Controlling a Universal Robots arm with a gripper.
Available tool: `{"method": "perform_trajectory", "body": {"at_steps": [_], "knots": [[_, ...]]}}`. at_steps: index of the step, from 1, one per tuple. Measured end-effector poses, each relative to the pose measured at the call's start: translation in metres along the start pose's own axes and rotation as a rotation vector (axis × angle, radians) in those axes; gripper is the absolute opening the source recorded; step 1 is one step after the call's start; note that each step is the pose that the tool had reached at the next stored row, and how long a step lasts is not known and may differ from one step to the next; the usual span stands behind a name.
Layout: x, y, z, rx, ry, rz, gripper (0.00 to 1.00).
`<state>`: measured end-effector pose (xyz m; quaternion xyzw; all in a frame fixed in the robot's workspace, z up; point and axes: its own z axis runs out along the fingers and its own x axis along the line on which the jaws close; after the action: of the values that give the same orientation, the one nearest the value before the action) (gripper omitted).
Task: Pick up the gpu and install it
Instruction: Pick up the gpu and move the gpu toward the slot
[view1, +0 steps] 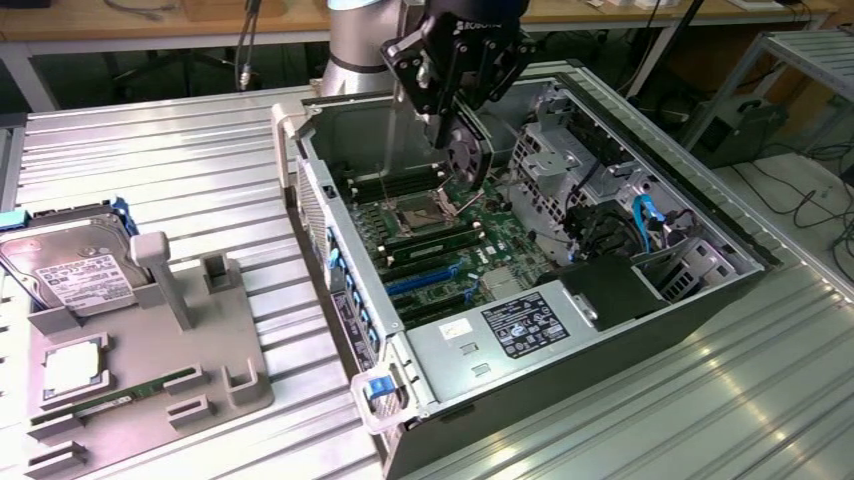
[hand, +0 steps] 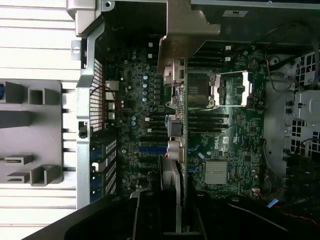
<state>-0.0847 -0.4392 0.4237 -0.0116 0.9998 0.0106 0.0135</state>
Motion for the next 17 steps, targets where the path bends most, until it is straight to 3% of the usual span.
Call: {"method": "perform_trajectory", "body": {"at_steps": [10, 17], "knots": [[-0.016, 0.0016, 0.001, 0.0016, -0.0007, 0.032, 0.28], [-0.034, 0.0027, 0.0016, 0.002, -0.0008, 0.04, 0.28]]}}
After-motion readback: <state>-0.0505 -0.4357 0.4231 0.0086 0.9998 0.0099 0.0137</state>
